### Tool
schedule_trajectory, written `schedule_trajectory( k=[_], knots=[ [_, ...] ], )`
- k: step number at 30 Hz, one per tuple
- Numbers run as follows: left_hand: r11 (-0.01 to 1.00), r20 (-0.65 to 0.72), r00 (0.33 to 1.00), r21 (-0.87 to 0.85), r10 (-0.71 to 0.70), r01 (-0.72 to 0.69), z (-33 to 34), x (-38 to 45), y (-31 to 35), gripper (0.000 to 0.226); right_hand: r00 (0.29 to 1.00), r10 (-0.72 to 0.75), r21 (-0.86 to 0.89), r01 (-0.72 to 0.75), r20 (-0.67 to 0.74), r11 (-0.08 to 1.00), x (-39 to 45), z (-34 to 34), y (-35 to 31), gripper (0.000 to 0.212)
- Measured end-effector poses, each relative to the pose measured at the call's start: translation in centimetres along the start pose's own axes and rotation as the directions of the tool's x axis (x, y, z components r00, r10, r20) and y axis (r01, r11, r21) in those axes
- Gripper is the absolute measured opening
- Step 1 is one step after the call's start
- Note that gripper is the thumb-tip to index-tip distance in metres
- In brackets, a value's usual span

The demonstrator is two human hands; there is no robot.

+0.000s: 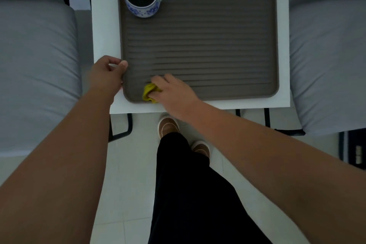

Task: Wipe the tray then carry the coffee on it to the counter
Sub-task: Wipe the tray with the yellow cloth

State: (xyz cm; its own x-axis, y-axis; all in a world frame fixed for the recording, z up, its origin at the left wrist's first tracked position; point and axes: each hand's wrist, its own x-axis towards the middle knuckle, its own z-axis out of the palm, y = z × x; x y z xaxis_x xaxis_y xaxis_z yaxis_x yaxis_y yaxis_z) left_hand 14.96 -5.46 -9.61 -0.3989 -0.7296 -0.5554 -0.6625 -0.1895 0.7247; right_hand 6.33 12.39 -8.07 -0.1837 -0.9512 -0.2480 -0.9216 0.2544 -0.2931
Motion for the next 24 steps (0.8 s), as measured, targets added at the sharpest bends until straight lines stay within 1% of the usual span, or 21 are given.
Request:
schedule_trajectory(
  k=[2, 4, 6, 7, 8, 10, 12, 13, 14, 17, 18, 19, 20, 24],
  knots=[
    [1.000, 0.017, 1.000, 0.010, 0.001, -0.001, -0.1, 0.1, -0.1, 0.015, 0.998, 0.069, 0.038, -0.069, 0.005, 0.997, -2.9, -0.3, 3.1, 0.040],
    [1.000, 0.034, 0.999, 0.013, 0.000, -0.001, -0.2, 0.2, 0.0, 0.016, 0.981, 0.194, 0.094, -0.191, -0.023, 0.977, -6.2, -0.5, 6.0, 0.038],
    [1.000, 0.034, 0.999, 0.024, 0.002, -0.002, -0.4, 0.2, 0.2, 0.016, 0.925, 0.376, 0.190, -0.359, -0.057, 0.914, -9.4, -0.2, 8.8, 0.034],
    [0.999, 0.033, 0.999, 0.033, 0.004, -0.005, -0.4, 0.2, 0.1, 0.015, 0.867, 0.495, 0.268, -0.463, -0.063, 0.845, -10.7, -0.2, 10.0, 0.032],
    [0.999, 0.027, 1.000, 0.040, 0.007, -0.008, -0.4, 0.3, 0.0, 0.013, 0.777, 0.626, 0.358, -0.569, -0.058, 0.740, -11.7, -0.4, 10.8, 0.031],
    [0.998, 0.020, 0.999, 0.060, 0.031, -0.032, -0.3, 0.2, -0.1, 0.009, 0.587, 0.807, 0.435, -0.711, -0.064, 0.552, -12.4, -0.8, 12.5, 0.036],
    [0.988, 0.017, 0.996, 0.128, 0.083, -0.085, 0.0, 0.2, 0.0, 0.032, 0.402, 0.910, 0.455, -0.794, -0.105, 0.403, -11.6, -1.1, 13.8, 0.040],
    [0.980, 0.017, 0.994, 0.167, 0.107, -0.109, 0.3, 0.1, 0.2, 0.042, 0.333, 0.934, 0.466, -0.811, -0.129, 0.354, -10.7, -1.3, 14.4, 0.039],
    [0.973, 0.026, 0.993, 0.201, 0.112, -0.115, 0.4, 0.0, 0.4, 0.049, 0.284, 0.949, 0.483, -0.817, -0.137, 0.314, -9.6, -1.6, 15.0, 0.037],
    [0.959, 0.059, 0.994, 0.263, 0.090, -0.102, 0.7, -0.1, 0.8, 0.055, 0.166, 0.976, 0.551, -0.805, -0.144, 0.218, -5.8, -2.7, 17.1, 0.035],
    [0.961, 0.052, 0.996, 0.263, 0.075, -0.086, 0.7, 0.0, 0.8, 0.055, 0.139, 0.980, 0.560, -0.805, -0.143, 0.196, -4.6, -3.1, 17.8, 0.036],
    [0.965, 0.041, 0.998, 0.253, 0.056, -0.065, 0.7, 0.1, 0.7, 0.056, 0.136, 0.978, 0.551, -0.811, -0.156, 0.200, -3.5, -3.4, 18.4, 0.037],
    [0.968, 0.032, 0.999, 0.246, 0.043, -0.049, 0.8, 0.2, 0.6, 0.056, 0.155, 0.973, 0.527, -0.820, -0.174, 0.224, -2.6, -3.6, 18.7, 0.038],
    [0.968, 0.015, 0.998, 0.243, 0.057, -0.059, 1.1, 0.3, 0.1, 0.053, 0.280, 0.927, 0.436, -0.822, -0.250, 0.366, 0.1, -4.0, 19.2, 0.041]
  ],
)
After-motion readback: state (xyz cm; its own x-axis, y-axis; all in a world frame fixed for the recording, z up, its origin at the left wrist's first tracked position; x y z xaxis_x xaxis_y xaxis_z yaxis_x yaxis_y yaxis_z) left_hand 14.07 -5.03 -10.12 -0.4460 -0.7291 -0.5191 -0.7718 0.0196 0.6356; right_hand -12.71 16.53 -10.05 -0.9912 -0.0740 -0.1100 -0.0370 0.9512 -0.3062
